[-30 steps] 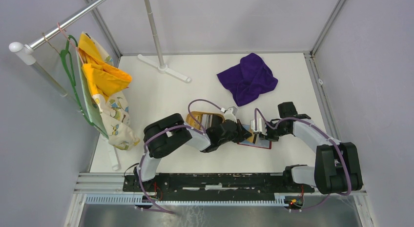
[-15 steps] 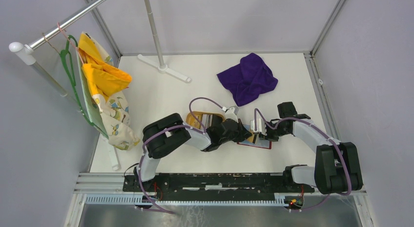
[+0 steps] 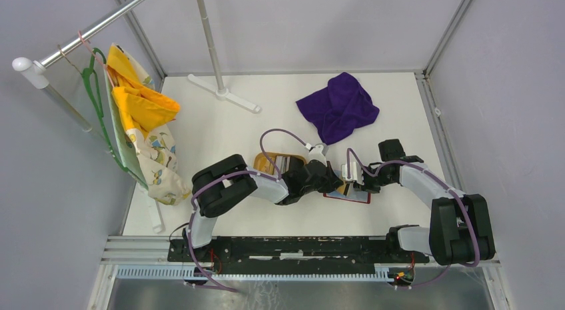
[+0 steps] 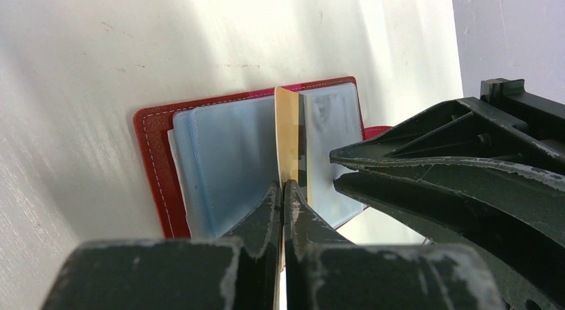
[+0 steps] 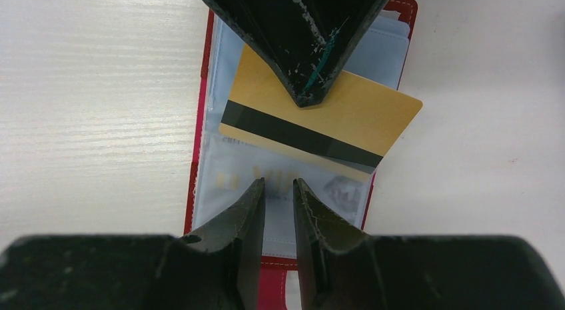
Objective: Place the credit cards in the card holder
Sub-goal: Insert the credit card into the card holder.
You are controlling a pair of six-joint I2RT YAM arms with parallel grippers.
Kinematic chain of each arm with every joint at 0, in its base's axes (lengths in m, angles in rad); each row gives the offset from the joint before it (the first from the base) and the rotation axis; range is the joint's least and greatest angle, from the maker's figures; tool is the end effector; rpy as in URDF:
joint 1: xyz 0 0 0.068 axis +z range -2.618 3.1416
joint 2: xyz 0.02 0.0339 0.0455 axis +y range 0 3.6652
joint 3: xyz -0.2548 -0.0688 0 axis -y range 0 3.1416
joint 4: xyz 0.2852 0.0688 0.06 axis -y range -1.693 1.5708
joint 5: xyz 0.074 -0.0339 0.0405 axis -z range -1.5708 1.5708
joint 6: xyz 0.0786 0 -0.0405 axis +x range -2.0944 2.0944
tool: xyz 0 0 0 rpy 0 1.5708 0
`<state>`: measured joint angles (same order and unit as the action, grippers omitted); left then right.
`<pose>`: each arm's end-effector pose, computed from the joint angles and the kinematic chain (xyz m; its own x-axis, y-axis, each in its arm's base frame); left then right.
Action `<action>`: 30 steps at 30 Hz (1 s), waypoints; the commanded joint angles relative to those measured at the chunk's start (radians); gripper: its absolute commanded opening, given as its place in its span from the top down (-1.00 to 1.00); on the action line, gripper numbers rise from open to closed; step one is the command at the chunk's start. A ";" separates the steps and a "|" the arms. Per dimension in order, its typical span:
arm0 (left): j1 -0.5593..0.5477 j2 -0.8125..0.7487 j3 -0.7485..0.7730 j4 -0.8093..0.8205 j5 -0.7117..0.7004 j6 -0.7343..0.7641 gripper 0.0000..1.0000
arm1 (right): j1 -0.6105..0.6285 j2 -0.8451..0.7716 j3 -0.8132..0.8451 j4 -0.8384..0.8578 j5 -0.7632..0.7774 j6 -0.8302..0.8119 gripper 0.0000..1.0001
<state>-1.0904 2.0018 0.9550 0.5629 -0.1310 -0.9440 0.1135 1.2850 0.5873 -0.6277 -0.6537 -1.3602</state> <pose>0.2196 -0.3993 0.0574 -0.7949 -0.2121 -0.5684 0.3102 0.6630 -0.6813 0.2315 0.0745 0.0884 0.0300 -0.7779 -0.6277 -0.9920 0.0539 -0.1143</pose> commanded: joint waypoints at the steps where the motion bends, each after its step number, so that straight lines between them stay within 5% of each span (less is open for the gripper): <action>1: 0.011 0.047 0.010 -0.065 -0.044 0.064 0.96 | 0.010 0.024 -0.008 -0.043 0.036 -0.011 0.43; 30: -0.014 0.101 -0.021 0.062 0.029 -0.043 0.96 | 0.000 -0.067 0.047 -0.131 -0.107 -0.077 0.37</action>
<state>-1.0981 2.0636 0.9546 0.6907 -0.0963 -0.9943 0.1177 1.2579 0.5880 -0.7200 -0.7094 -1.4136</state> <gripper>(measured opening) 0.032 0.311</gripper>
